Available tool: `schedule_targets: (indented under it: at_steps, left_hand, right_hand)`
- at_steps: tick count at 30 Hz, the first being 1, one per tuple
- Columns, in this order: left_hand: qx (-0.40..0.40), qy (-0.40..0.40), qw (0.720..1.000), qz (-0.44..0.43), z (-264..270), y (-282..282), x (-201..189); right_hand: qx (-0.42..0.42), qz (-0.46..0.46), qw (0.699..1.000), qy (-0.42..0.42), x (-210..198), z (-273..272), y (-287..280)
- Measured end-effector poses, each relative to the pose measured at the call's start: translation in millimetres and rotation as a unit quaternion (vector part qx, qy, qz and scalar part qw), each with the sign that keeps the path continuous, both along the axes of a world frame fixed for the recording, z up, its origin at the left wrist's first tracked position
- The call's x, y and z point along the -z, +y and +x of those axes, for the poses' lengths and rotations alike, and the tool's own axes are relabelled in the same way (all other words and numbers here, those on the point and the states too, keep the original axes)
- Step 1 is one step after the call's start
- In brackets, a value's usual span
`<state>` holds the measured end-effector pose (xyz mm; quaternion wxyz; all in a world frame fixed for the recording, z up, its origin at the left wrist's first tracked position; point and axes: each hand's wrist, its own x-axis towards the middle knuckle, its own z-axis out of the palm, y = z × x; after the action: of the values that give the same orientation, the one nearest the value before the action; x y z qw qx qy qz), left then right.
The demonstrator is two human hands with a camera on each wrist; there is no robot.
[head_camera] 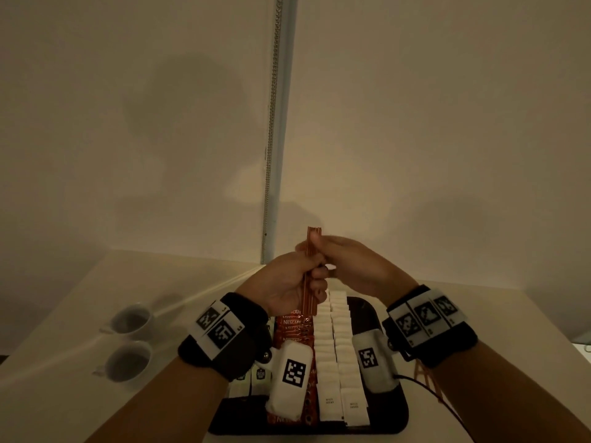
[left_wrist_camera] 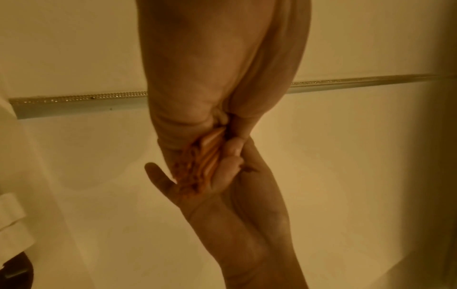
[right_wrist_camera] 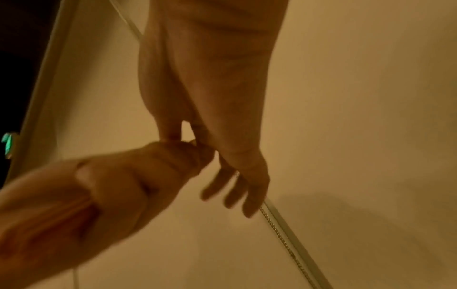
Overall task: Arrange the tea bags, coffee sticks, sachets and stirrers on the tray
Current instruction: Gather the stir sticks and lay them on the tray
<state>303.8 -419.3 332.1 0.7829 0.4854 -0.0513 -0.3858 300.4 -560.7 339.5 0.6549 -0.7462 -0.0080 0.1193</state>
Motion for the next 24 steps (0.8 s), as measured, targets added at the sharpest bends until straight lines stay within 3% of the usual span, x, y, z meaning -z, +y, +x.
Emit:
schedule_targets:
  at_steps: [12,15,19,24]
  left_hand:
    - [-0.022,-0.02,0.998,0.052,-19,-22,29]
    - [-0.006,-0.09,0.989,0.121,-23,-21,37]
    - [0.02,-0.148,0.962,0.227,-26,8,66]
    - [-0.054,-0.101,0.959,0.261,-38,84,112]
  right_hand:
    - [0.073,0.099,0.992,0.034,30,-10,7]
    - [0.1,0.096,0.99,0.025,41,-10,6]
    - [0.131,0.182,0.973,0.06,52,0,-23]
    - [0.23,0.034,0.961,0.148,103,5,-90]
